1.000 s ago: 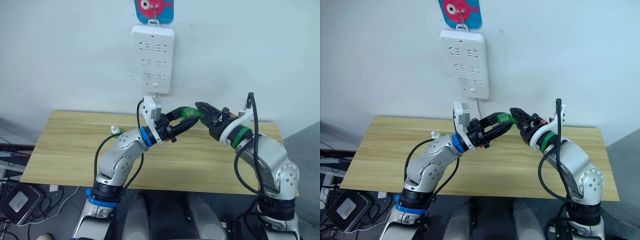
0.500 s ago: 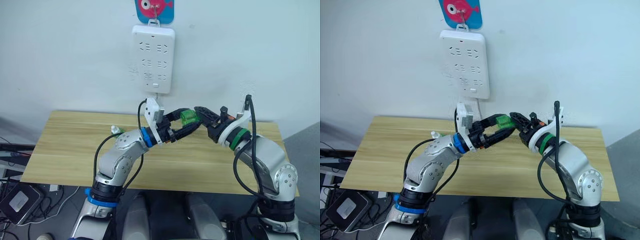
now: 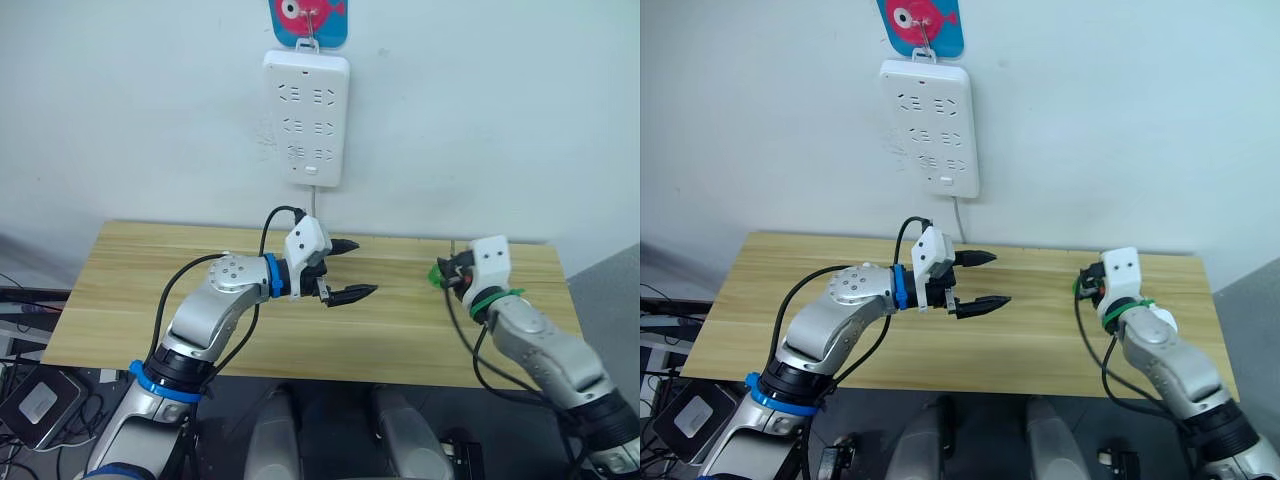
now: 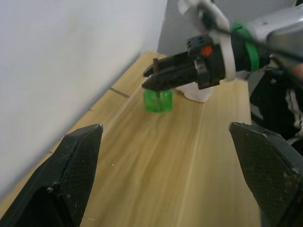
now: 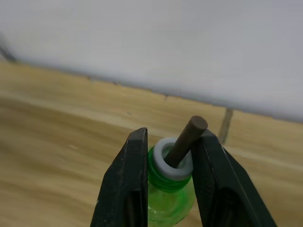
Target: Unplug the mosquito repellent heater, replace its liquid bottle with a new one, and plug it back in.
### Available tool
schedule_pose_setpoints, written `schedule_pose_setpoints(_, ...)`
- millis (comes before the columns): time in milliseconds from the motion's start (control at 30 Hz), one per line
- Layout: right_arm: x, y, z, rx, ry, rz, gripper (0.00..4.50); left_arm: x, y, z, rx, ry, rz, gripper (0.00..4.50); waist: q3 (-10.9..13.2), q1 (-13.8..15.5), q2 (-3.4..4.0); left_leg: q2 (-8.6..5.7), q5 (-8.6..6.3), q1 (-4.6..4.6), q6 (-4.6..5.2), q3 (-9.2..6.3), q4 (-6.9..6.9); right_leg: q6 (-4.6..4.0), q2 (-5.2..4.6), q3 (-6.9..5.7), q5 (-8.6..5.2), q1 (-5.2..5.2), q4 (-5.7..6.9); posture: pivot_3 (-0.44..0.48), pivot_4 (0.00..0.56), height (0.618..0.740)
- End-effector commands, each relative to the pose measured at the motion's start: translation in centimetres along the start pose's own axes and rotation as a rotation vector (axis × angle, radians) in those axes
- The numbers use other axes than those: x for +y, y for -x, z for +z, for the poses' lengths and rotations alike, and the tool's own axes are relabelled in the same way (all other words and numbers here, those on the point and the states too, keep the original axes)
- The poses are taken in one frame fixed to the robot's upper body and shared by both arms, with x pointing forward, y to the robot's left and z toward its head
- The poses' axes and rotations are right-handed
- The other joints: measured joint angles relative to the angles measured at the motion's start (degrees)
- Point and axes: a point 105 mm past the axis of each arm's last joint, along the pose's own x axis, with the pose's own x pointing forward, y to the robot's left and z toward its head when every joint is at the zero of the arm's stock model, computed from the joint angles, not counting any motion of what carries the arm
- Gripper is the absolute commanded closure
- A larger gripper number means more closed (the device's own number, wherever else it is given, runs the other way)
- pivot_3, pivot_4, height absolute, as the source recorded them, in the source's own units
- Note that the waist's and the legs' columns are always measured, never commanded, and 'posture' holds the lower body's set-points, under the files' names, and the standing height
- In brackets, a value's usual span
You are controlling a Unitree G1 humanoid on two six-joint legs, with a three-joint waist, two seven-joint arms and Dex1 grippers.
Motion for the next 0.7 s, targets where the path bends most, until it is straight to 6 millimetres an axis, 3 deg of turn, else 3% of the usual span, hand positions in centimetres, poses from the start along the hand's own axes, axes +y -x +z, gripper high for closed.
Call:
schedule_pose_setpoints(33, 0.1, -0.7, -0.3, -0.084, 0.111, -0.026, 3.65, -0.3, -0.9, 0.9, -0.041, -0.045, -0.025, 0.0, -0.01, 0.29, -0.01, 0.0, 0.0, 0.01, 0.0, -0.01, 0.0, -0.05, 0.0, -0.01, 0.03, 0.04, 0.0, -0.062, 0.295, 0.74)
schedule_pose_setpoints(200, -0.5, -1.6, -1.1, -0.12, 0.185, -0.082, 3.65, -0.6, -1.2, 1.4, -0.069, -0.043, -0.04, 0.0, -0.01, 0.78, -0.01, -0.01, 0.0, 0.0, 0.0, -0.01, 0.06, -0.17, -0.02, -0.03, 0.1, 0.04, 0.04, -0.051, 0.29, 0.74)
schedule_pose_setpoints(467, -0.3, -1.7, -2.8, -0.089, 0.151, -0.06, 3.65, -1.3, -1.1, 1.1, -0.073, -0.027, -0.058, 0.0, -0.02, 0.83, 0.0, -0.01, 0.01, 0.05, -0.01, -0.04, 0.08, -0.26, -0.03, -0.06, 0.16, 0.11, 0.11, -0.045, 0.288, 0.74)
schedule_pose_setpoints(633, -0.8, -1.2, -2.6, -0.097, 0.151, -0.045, 1.98, -0.9, -0.9, 0.5, -0.067, -0.017, -0.013, 0.0, -0.03, 1.1, 0.01, -0.03, 0.01, 0.05, -0.01, -0.05, 0.1, -0.27, -0.06, -0.08, 0.17, 0.14, 0.12, -0.028, 0.284, 0.74)
schedule_pose_setpoints(700, -1.3, -0.3, -1.5, -0.135, 0.181, -0.04, 1.23, -0.3, -0.1, -0.8, -0.028, -0.022, 0.058, 0.0, -0.04, 1.18, 0.04, -0.03, 0.01, 0.05, -0.01, -0.06, 0.1, -0.28, -0.07, -0.1, 0.18, 0.15, 0.12, -0.014, 0.284, 0.74)
